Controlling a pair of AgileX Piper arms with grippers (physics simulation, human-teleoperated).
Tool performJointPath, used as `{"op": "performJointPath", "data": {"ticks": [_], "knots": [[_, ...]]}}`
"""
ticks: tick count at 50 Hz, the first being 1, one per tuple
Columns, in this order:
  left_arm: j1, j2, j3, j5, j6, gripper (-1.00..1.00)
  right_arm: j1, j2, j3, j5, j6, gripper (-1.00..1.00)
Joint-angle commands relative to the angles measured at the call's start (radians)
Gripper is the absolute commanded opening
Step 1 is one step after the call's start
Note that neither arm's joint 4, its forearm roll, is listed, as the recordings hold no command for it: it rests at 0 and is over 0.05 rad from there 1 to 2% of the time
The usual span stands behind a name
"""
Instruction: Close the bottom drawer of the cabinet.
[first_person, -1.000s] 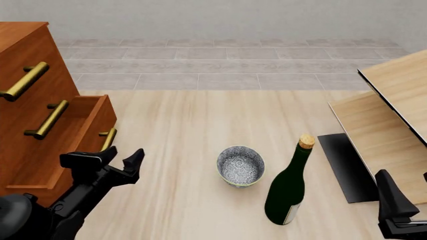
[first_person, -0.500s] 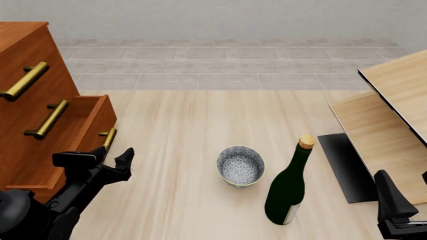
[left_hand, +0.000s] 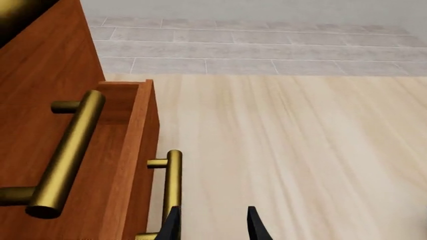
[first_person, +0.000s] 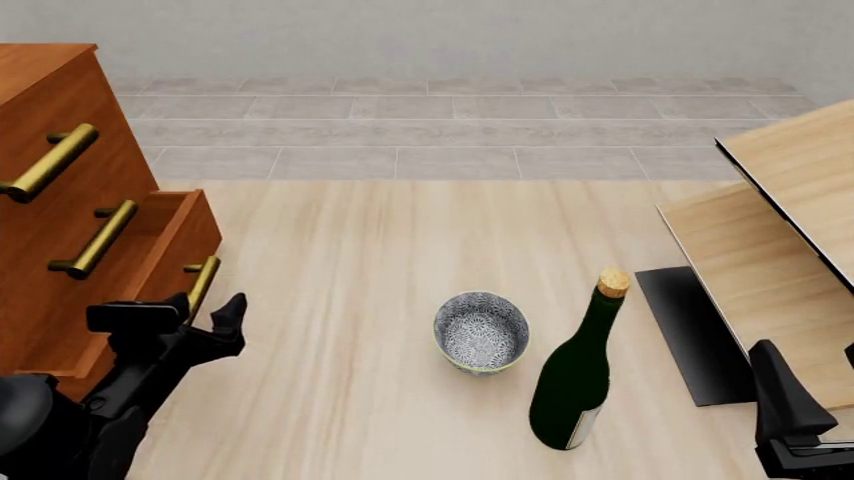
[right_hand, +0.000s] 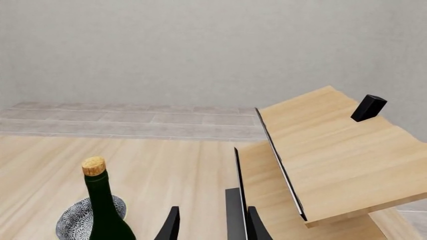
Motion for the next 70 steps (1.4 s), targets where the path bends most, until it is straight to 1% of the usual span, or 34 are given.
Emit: {"op": "performJointPath", "data": {"ticks": [1, 18, 38, 59, 70], "knots": [[0.066, 0.020, -0.006, 0.000, 0.013, 1.00, -0.002, 0.000, 0.000, -0.002, 0.002, 1.00], [0.121, 0.012, -0.010, 0.001, 0.053, 1.00, -0.004, 0.000, -0.002, -0.001, 0.006, 1.00], [0.163, 0.024, -0.012, 0.000, 0.072, 1.00, 0.002, 0.000, -0.002, 0.003, -0.003, 1.00], [0.236, 0.042, -0.025, 0.000, 0.102, 1.00, 0.006, 0.000, -0.001, 0.005, -0.007, 1.00], [0.249, 0.050, -0.031, 0.000, 0.104, 1.00, 0.004, 0.000, -0.002, 0.005, -0.006, 1.00]]}}
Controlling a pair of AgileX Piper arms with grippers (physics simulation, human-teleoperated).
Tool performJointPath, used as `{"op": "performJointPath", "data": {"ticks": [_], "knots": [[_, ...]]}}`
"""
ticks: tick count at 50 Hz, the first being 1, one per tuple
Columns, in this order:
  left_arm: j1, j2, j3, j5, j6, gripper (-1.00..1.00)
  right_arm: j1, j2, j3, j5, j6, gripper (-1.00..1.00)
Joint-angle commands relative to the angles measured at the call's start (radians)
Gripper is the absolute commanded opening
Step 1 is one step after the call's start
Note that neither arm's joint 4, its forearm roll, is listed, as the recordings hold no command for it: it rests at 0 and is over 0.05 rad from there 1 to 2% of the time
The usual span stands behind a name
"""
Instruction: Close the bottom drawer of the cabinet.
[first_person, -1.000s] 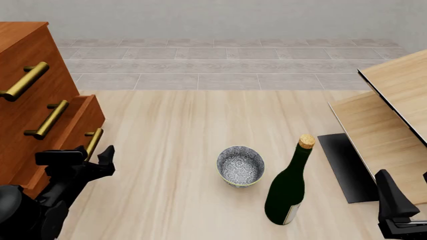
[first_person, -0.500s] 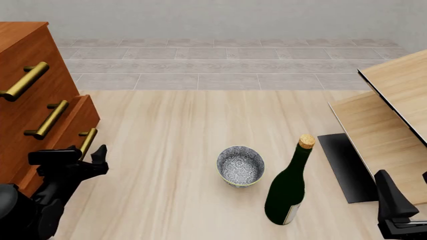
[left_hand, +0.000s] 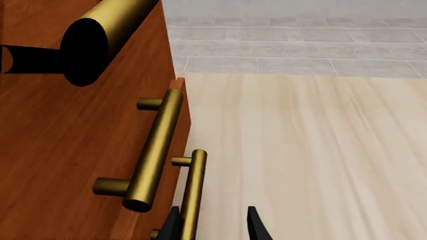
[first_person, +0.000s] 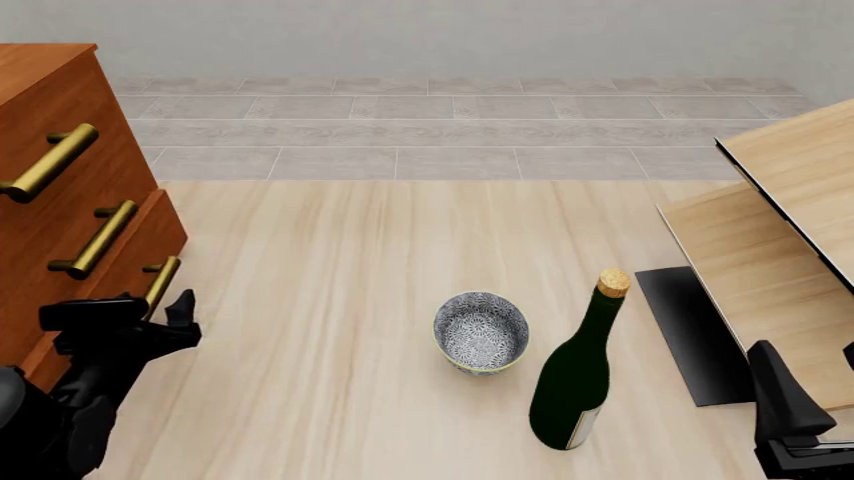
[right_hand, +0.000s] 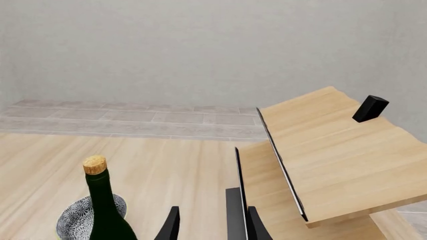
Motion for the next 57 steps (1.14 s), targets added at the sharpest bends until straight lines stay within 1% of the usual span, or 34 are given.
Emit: {"op": "performJointPath", "data": {"ticks": [1, 20, 28, 45, 57], "knots": [[0.046, 0.007, 0.004, 0.000, 0.008, 1.00, -0.001, 0.000, -0.001, 0.001, 0.000, 1.00], [0.090, -0.006, 0.012, 0.000, 0.030, 1.00, -0.002, 0.000, -0.002, 0.000, 0.002, 1.00], [0.110, 0.001, 0.002, 0.000, 0.037, 1.00, -0.002, 0.000, -0.003, 0.000, 0.002, 1.00], [0.172, -0.012, 0.008, 0.000, 0.043, 1.00, -0.003, 0.000, -0.001, -0.003, 0.002, 1.00], [0.165, -0.036, 0.025, 0.000, 0.046, 1.00, -0.001, 0.000, 0.000, -0.003, -0.002, 1.00]]}}
